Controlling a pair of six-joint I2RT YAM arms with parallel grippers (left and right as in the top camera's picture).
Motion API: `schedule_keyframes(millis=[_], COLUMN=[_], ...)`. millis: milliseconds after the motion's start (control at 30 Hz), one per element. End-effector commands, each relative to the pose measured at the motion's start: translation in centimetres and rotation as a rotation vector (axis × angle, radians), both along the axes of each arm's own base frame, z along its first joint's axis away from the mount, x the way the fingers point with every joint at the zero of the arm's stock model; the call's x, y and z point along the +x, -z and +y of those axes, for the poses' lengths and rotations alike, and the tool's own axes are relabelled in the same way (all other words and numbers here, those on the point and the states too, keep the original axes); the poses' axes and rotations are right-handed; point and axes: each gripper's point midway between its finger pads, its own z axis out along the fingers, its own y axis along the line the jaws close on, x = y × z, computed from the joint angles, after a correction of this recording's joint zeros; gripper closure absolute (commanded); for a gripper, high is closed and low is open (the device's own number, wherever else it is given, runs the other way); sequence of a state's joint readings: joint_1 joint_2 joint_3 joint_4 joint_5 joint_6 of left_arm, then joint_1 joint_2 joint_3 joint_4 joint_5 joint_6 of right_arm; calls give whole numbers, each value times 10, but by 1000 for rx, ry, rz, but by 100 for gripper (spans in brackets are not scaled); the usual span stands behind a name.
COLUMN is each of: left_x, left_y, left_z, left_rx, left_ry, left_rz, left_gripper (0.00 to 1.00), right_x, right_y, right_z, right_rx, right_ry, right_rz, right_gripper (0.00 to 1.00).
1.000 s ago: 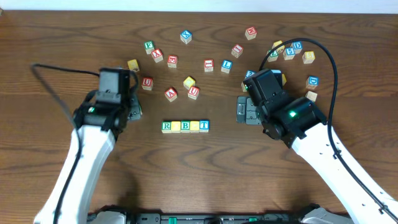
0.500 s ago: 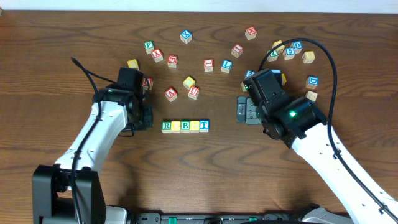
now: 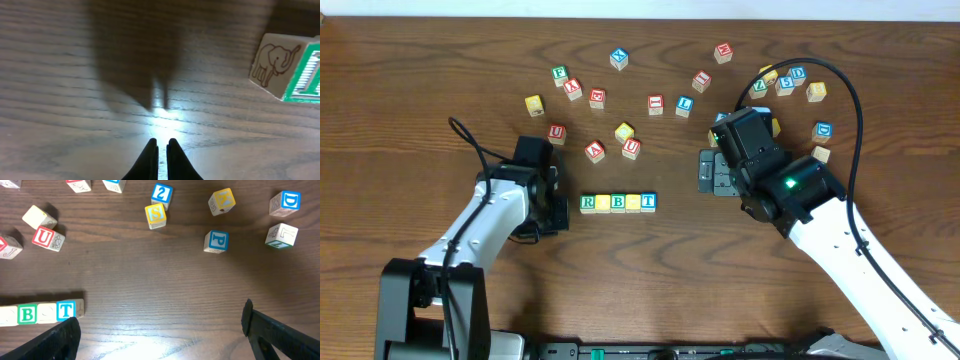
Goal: Spell out ROBOT
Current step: 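Move the left gripper down to the left end of the row beside R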
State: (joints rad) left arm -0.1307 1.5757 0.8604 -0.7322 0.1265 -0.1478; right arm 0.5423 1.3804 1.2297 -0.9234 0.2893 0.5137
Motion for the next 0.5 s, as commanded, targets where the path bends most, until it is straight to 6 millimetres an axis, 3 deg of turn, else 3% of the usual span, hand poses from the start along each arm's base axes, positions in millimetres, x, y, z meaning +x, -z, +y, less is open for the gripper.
schedule_keyframes(millis=[0,467], left_x=[6,48], left_y=[1,-6], left_z=[-3,-10], left_rx=[-25,-40], left_ry=[17,70], left_rz=[-21,-203], left_gripper=[92,92], right_x=[3,2], right_y=[-9,-9], right_z=[-5,-5], right_rx=[-13,-13], right_ry=[5,6], right_rz=[-31,-30], right_gripper=[1,1])
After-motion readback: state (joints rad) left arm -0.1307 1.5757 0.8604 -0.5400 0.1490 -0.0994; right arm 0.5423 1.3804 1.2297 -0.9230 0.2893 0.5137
